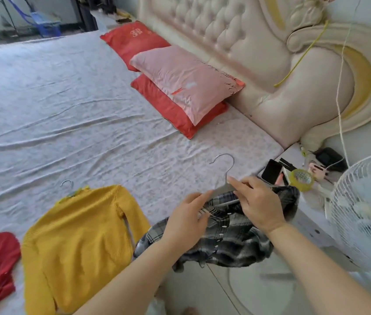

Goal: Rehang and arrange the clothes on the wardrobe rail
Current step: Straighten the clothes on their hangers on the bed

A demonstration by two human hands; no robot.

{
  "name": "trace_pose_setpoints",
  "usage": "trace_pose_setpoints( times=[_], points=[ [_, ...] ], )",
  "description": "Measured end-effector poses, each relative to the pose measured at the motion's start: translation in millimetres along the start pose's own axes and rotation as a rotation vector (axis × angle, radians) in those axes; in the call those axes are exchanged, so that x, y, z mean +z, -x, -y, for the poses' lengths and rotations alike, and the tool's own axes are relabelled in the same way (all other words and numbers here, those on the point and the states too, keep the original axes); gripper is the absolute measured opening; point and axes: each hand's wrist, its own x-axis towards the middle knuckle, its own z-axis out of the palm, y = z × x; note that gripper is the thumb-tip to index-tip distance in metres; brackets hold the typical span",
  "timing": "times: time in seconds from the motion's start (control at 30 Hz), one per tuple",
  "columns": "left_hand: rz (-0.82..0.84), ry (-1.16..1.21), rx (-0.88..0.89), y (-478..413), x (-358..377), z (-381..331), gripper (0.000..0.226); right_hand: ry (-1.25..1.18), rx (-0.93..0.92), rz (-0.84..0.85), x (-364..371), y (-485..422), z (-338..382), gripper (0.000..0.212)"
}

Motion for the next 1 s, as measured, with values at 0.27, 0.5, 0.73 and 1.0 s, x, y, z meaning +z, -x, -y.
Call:
trace_pose_setpoints(
  times=[0.27, 0.5, 0.73, 1.0],
  points=[
    [-0.097, 0.014, -0.048, -97.1, -24.5, 40.9, 0.05, -0.044, -0.045, 0.032, 63.9, -97.7, -37.1, 0.037],
    [-0.185, 0.037, -0.158, -168.6, -51.8, 86.6, 0.048, -0.151, -0.048, 0.132, 127.7, -180.0, -51.8, 0.041],
    [-0.253, 0.052, -0.319, -223.0, -63.7, 131.0, 0.048, -0.244, -0.116, 0.283, 196.3, -245.8, -65.3, 0.041],
    [-0.289, 0.034, -0.586, -283.8, -67.1, 196.3, 0.048, -0.353, -0.161, 0.5, 302.6, -297.1, -73.5, 0.044]
  ],
)
